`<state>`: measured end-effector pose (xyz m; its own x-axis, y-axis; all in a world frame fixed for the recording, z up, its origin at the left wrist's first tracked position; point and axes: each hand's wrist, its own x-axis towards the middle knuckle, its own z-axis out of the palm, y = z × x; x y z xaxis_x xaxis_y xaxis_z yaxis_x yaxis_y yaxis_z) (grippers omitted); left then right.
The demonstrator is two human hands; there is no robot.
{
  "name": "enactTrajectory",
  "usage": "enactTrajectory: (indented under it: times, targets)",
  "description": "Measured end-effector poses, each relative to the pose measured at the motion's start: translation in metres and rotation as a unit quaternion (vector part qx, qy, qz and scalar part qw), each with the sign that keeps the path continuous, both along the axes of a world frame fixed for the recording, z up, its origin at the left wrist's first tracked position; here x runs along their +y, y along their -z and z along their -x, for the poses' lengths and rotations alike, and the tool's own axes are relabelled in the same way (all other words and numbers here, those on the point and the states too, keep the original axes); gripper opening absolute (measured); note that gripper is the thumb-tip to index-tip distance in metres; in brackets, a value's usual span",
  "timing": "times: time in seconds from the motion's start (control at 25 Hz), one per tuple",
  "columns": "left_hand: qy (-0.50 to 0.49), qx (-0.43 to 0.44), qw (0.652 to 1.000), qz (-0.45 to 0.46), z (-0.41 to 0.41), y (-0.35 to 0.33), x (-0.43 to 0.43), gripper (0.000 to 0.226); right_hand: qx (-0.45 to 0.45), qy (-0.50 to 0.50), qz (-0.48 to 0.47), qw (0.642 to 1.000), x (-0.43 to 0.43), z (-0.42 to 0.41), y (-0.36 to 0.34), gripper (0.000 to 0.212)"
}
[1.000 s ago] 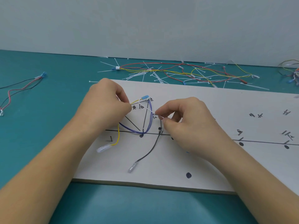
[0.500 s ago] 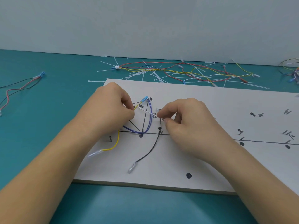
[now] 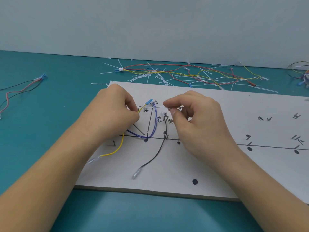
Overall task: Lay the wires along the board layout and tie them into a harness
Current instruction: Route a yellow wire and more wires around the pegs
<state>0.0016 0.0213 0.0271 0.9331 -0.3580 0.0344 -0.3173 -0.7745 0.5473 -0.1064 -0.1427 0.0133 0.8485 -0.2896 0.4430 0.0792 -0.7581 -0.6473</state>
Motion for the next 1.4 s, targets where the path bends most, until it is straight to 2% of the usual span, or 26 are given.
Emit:
enactTrajectory:
  times: [0.16, 0.4, 0.6, 0.92, 1.4]
  targets:
    - [-0.031, -0.017, 0.999, 0.013, -0.003, -0.002, 0.002, 0.015, -0.009, 0.018, 0.01, 1.0, -0.001, -0.001, 0.0, 0.026]
    - [-0.008, -0.018, 1.0, -0.013, 0.001, 0.003, 0.0, 0.014, 0.144, 0.016, 0.069, 0.987, -0.003, 0.001, -0.002, 0.031]
    - [0.012, -0.028, 0.999, -0.033, 0.002, 0.003, 0.0, 0.014, 0.181, 0.008, 0.089, 0.979, -0.005, 0.005, -0.01, 0.031]
    - [0.041, -0.021, 0.998, -0.053, 0.005, -0.003, 0.003, 0.012, 0.166, -0.011, 0.122, 0.979, 0.0, 0.011, -0.013, 0.028]
    - [0.053, -0.01, 0.997, -0.053, 0.005, -0.003, 0.002, 0.012, 0.068, -0.001, 0.136, 0.988, 0.005, 0.012, -0.011, 0.019]
